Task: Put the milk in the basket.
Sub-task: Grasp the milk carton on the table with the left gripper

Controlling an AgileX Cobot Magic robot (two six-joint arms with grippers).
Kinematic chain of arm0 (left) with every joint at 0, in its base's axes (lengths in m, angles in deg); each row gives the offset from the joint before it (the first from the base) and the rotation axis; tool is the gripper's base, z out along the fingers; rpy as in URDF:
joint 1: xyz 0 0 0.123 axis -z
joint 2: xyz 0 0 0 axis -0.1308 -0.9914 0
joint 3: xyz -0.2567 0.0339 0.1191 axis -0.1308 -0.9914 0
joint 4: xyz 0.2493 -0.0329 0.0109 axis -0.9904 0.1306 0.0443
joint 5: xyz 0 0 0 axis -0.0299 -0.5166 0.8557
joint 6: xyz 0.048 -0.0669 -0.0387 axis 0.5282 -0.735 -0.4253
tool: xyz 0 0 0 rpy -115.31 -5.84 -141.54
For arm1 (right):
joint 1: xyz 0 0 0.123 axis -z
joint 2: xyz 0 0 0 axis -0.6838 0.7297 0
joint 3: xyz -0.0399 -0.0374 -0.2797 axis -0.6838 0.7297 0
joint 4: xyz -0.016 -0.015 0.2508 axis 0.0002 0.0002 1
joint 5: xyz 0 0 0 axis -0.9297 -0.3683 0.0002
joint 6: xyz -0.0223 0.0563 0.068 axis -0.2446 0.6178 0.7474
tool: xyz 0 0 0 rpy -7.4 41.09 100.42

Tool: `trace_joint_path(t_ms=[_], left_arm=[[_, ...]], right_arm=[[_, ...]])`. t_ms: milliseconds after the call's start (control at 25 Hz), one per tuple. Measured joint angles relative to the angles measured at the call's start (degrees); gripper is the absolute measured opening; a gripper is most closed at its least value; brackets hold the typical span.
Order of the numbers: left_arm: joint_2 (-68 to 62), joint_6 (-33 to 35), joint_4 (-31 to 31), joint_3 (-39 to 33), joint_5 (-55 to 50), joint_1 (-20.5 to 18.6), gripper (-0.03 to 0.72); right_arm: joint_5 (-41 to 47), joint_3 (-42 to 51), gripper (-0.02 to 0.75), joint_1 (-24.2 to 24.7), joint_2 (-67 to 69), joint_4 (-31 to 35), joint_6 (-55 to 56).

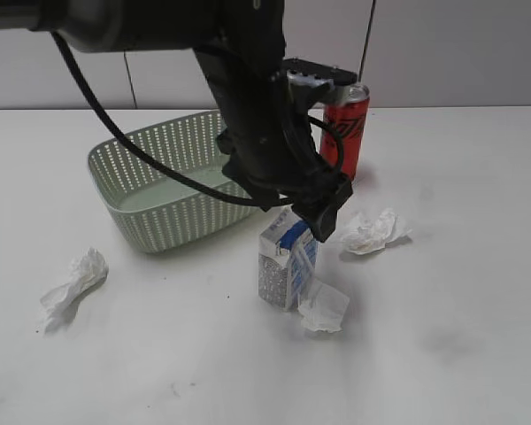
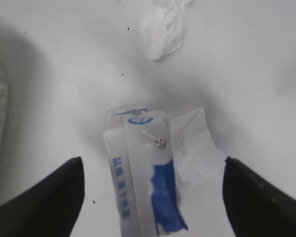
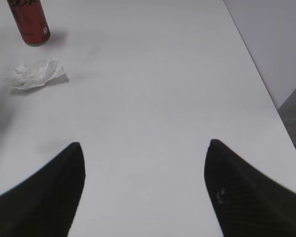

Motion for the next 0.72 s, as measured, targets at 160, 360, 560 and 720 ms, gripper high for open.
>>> trace_joint_path(t_ms=[160, 360, 560, 720], left_arm=[[-3.38, -0.56, -0.38, 0.63, -0.13, 0.0, 0.661], [-6.5, -1.78, -2.07, 0.68, 0.04, 0.0, 0.652], [-8.55, -2.11, -2.22, 0.68, 1.78, 0.0, 0.633], [-8.6, -2.66, -2.04, 0.68, 3.04, 0.0, 0.533]], right_arm=[[0.0, 0.0, 0.585, 0.0, 0.0, 0.0, 0.04], [0.0, 0.0, 0.585, 0.0, 0.0, 0.0, 0.04], [0.0, 0.0, 0.587, 0.0, 0.0, 0.0, 0.12], [0.0, 0.0, 0.587, 0.0, 0.0, 0.0, 0.06]])
